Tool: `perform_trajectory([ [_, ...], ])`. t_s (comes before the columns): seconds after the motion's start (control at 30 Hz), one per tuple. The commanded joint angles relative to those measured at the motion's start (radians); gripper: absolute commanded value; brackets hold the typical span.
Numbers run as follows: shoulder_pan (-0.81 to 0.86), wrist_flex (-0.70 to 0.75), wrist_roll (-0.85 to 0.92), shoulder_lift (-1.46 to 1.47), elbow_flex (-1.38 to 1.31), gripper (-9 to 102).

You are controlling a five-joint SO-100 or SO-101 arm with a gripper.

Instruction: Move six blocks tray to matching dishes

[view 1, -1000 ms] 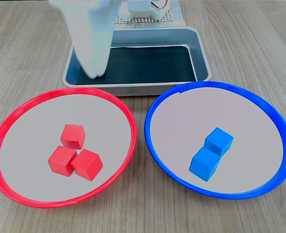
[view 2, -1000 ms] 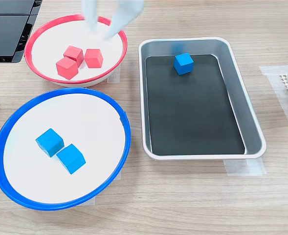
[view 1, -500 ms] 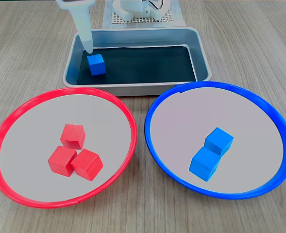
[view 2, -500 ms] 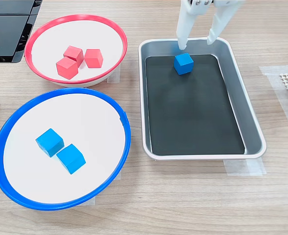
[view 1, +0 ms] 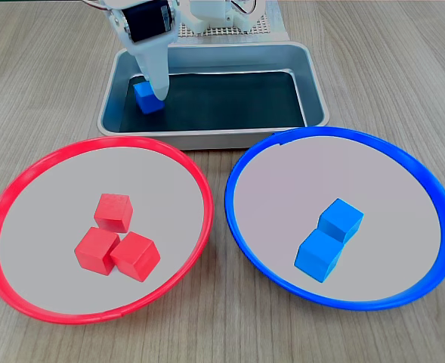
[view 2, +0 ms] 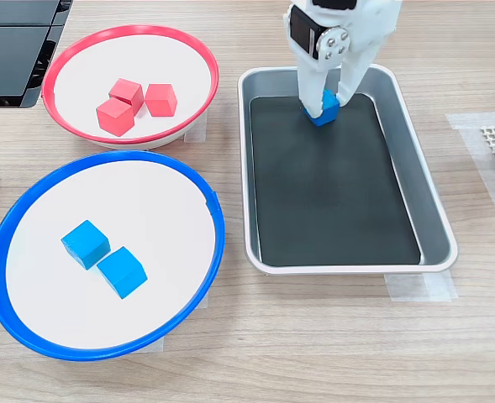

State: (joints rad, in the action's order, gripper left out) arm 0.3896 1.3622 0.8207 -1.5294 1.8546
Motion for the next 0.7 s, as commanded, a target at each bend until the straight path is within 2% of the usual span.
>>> perform_trajectory([
  [0.0,0.009,0.031,-0.006,-0.009,-0.04,0],
  [0.13,0.018,0.018,0.02,-0.018,-0.046,0],
  [0.23,-0.04,0.133,0.032,-0.04,-0.091,0],
  [0.37,-0.235,0.143,-0.166,-0.064,-0.225,0],
  [0.43,-0.333,0.061,-0.296,-0.06,-0.305,0],
  [0.5,-0.437,-0.08,-0.419,-0.055,-0.365,0],
  [0.67,-0.67,-0.449,-0.529,-0.048,-0.376,0],
])
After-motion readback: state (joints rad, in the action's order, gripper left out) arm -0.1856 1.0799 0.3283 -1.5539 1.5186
